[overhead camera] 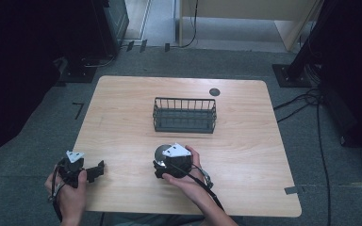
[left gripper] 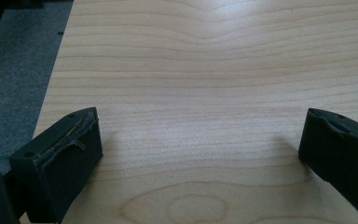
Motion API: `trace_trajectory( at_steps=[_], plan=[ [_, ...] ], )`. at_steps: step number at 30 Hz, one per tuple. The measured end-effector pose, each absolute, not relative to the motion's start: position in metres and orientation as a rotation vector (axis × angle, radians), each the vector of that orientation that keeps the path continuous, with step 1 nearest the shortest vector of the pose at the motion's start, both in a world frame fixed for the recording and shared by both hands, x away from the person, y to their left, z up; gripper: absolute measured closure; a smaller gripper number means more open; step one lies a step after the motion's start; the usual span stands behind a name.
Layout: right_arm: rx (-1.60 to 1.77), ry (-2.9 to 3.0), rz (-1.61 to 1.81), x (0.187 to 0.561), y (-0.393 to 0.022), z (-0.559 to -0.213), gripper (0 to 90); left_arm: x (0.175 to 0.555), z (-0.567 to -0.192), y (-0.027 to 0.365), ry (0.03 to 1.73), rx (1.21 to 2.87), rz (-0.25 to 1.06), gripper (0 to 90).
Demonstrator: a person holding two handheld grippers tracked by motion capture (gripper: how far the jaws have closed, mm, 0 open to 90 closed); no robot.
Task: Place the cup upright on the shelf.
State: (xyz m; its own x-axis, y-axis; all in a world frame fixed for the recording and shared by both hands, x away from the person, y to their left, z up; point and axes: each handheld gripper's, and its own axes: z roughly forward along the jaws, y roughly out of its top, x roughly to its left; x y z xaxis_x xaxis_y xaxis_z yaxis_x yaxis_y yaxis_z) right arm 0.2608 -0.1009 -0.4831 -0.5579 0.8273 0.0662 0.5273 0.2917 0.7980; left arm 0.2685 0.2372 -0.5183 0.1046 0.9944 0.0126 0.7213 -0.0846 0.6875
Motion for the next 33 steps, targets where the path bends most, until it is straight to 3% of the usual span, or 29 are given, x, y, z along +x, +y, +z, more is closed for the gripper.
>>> trace_trajectory(
  at_steps=[33],
  plan=[
    [1.25, 2.022, 1.18, 0.288, -0.145, -0.429, 17.9, 0.269, -0.518, 0.237, 1.67, 1.864, 0.678, 0.0]
  ],
)
